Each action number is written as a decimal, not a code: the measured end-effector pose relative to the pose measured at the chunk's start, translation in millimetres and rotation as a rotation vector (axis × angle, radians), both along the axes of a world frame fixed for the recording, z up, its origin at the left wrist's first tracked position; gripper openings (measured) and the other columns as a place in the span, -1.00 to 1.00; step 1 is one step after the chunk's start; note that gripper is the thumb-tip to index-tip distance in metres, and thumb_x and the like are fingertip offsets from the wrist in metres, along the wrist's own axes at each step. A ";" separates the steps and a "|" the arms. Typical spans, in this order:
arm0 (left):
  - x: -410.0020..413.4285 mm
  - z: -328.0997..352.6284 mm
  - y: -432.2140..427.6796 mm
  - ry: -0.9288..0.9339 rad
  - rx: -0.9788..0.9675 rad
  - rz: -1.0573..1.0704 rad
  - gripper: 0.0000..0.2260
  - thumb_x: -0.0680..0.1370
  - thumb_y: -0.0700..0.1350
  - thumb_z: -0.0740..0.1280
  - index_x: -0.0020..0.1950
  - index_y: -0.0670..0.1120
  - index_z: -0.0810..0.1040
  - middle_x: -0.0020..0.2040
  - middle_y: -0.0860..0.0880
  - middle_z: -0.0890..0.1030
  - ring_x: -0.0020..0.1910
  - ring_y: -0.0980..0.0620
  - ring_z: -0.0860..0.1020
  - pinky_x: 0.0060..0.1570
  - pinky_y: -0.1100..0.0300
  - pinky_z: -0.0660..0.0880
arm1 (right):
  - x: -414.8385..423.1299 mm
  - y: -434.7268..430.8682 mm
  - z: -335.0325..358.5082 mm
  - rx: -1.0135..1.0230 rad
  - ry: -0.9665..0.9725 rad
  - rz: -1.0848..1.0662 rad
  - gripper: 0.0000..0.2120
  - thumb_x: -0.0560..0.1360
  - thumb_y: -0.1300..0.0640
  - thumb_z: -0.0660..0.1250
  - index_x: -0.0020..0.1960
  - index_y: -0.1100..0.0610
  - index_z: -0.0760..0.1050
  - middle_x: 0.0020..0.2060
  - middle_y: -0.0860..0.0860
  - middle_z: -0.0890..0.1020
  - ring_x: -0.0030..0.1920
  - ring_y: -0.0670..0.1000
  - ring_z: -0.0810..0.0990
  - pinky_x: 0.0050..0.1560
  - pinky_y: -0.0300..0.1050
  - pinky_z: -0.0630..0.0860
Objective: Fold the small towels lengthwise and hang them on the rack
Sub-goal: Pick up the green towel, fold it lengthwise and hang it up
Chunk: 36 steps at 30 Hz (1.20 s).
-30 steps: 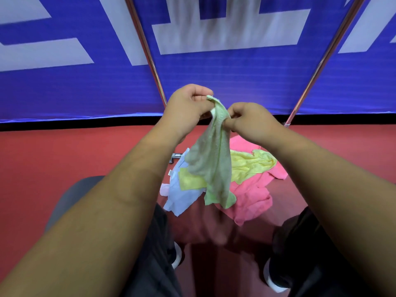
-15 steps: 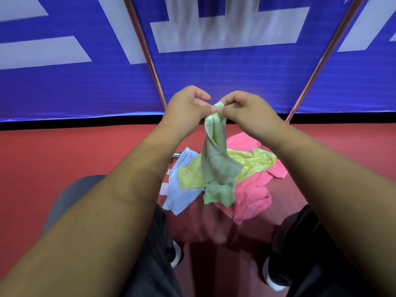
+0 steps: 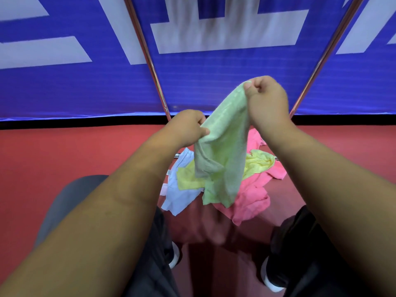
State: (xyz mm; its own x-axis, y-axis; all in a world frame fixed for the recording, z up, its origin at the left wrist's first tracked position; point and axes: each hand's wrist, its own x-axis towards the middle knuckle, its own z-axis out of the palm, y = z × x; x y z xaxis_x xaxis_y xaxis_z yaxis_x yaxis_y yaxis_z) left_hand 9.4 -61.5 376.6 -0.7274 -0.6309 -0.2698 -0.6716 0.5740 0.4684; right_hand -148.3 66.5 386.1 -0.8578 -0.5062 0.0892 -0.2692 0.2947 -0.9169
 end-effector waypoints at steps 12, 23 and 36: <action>-1.3 -4.1 -0.9 0.311 0.283 0.207 -0.82 0.49 -0.04 0.61 -0.05 -0.12 0.75 -0.11 -0.13 0.77 -0.16 0.01 0.66 0.17 -0.15 0.64 | 14.2 4.0 -5.4 0.093 -0.173 0.230 -0.83 0.58 -0.01 0.41 -0.05 0.07 0.68 -0.29 0.04 0.75 -0.24 0.16 0.78 -0.13 0.27 0.75; -6.3 3.4 4.8 0.432 0.468 0.183 -0.77 0.52 -0.33 0.53 0.14 -0.14 0.74 -0.04 -0.08 0.80 0.02 -0.06 0.78 0.23 -0.05 0.67 | 24.6 0.3 -15.7 0.103 -0.293 0.322 -0.91 0.57 0.20 0.52 0.01 0.21 0.66 -0.27 0.13 0.76 -0.31 0.08 0.74 -0.13 0.15 0.75; -2.7 3.3 1.4 0.159 0.133 0.115 -0.78 0.47 -0.04 0.64 -0.01 -0.06 0.69 -0.21 0.05 0.68 -0.20 0.04 0.63 -0.13 0.13 0.56 | 15.1 -3.2 -12.5 0.016 -0.250 0.164 -0.90 0.46 0.05 0.49 -0.09 0.06 0.66 -0.20 0.06 0.78 -0.12 0.16 0.80 0.00 0.28 0.74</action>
State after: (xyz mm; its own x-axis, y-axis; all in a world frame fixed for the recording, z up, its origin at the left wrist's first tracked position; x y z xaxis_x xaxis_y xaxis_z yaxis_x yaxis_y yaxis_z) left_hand 6.7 -60.1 379.8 -0.6928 -0.6787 -0.2437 -0.6407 0.4243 0.6400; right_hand -133.2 63.3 373.6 -0.7588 -0.6395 -0.1236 -0.0806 0.2805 -0.9565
